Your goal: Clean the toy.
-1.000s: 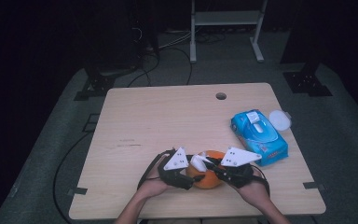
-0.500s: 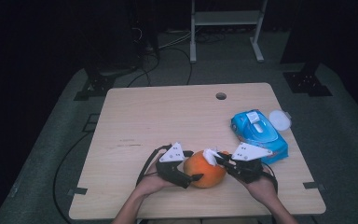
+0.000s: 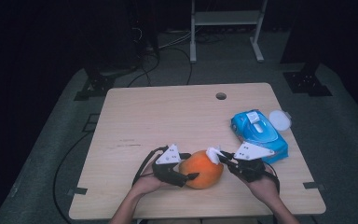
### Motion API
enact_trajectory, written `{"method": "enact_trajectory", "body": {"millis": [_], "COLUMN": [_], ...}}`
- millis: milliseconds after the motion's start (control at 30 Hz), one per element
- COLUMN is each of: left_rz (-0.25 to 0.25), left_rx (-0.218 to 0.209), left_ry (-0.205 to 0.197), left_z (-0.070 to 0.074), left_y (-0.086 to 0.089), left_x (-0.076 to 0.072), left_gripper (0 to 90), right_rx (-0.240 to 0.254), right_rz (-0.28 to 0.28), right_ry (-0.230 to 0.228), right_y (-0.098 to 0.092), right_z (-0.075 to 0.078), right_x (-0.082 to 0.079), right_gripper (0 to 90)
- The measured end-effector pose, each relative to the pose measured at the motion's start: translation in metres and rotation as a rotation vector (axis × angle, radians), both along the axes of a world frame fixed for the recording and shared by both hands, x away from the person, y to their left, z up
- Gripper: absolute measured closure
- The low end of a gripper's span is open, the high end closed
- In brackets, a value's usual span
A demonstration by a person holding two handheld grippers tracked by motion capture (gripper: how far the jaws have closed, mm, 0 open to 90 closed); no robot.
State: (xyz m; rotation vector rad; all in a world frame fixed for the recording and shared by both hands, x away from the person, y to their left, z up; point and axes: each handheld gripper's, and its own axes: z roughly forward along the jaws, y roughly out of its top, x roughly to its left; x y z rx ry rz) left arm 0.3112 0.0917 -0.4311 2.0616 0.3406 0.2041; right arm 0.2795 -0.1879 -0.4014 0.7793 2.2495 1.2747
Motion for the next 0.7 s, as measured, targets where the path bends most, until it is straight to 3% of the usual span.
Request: {"method": "enact_trajectory", "body": {"millis": [100,200,300,433,567,700], "left_rz": [0.005,-0.010,-0.013,0.002,0.023,0.001], "left_rx": [-0.030,-0.016,0.010,0.003,-0.021,-0.025], "left_ry": [0.069,0.042,0.008,0.020,0.048,0.029], "left_z": [0.005,0.008,0.007,0.004,0.001,0.001], "left_y": [-0.002,-0.008,-0.006,0.005,0.014,0.012], "left_x": [0.002,-0.001,-0.002,0.002,0.006,0.004], "left_gripper": [16.4,14.3,22.6,30.2,32.1,34.0], "right_rx": [0.006,0.007,-0.004,0.007,-0.037,-0.043], "right_rz": [-0.017,-0.012,0.007,0.028,0.059,0.051], "right_ry": [0.009,0.001,-0.021,-0.014,-0.015,0.005], "right_y": [-0.003,0.000,0.008,0.009,0.011,0.004], "right_z": [-0.003,-0.002,0.000,0.000,-0.007,-0.016], "right_x": [0.000,-0.001,-0.006,-0.012,-0.023,-0.024], "right_gripper": [81.7,81.7,81.7,81.8,81.8,81.8]}}
